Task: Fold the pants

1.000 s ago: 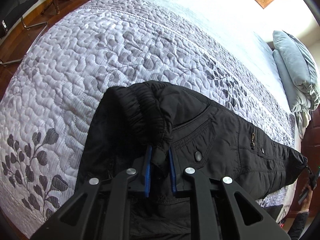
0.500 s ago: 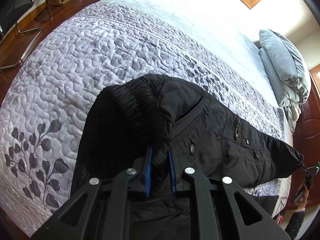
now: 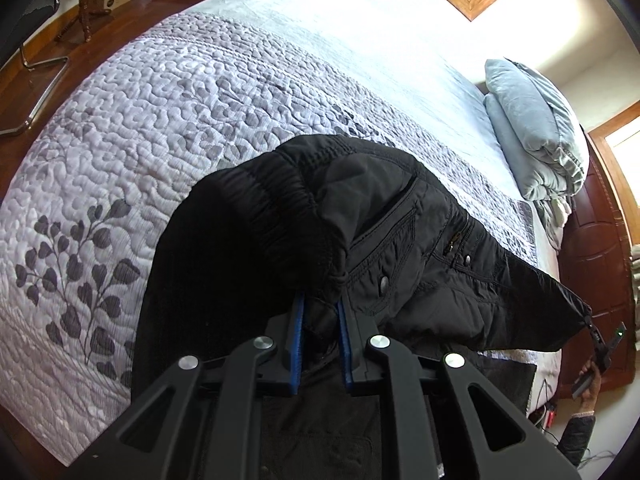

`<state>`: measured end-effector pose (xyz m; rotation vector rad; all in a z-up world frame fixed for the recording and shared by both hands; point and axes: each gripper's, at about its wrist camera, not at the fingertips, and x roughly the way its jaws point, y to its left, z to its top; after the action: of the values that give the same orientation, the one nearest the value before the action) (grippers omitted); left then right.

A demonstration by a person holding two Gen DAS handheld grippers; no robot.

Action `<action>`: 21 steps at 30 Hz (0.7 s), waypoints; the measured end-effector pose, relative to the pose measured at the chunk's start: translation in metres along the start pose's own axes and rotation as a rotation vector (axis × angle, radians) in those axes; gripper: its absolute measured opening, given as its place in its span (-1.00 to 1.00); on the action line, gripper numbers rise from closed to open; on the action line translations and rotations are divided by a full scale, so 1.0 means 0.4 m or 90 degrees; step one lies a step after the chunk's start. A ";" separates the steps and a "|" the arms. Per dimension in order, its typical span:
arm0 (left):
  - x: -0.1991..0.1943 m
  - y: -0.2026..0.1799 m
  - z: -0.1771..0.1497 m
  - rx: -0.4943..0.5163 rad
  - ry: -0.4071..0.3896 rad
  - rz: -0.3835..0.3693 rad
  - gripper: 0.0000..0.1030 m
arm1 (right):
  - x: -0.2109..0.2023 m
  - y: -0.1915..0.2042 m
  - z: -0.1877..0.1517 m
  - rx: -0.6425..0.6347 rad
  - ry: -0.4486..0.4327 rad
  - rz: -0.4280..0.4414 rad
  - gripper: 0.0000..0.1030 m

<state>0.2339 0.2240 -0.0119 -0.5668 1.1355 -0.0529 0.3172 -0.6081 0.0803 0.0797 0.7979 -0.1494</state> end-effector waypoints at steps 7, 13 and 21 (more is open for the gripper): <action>-0.065 0.035 -0.080 -0.012 -0.005 -0.031 -0.69 | -0.109 -0.051 -0.067 0.037 -0.045 0.027 -0.89; -0.097 0.077 -0.144 -0.023 -0.003 -0.032 -0.69 | -0.172 -0.116 -0.152 0.071 -0.059 0.030 -0.89; -0.121 0.119 -0.225 -0.045 -0.003 -0.048 -0.68 | -0.207 -0.179 -0.251 0.106 -0.048 0.025 -0.89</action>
<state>0.1233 0.2444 -0.0196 -0.6726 1.1153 -0.0761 0.1774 -0.6574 0.0688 0.2450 0.7065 -0.1809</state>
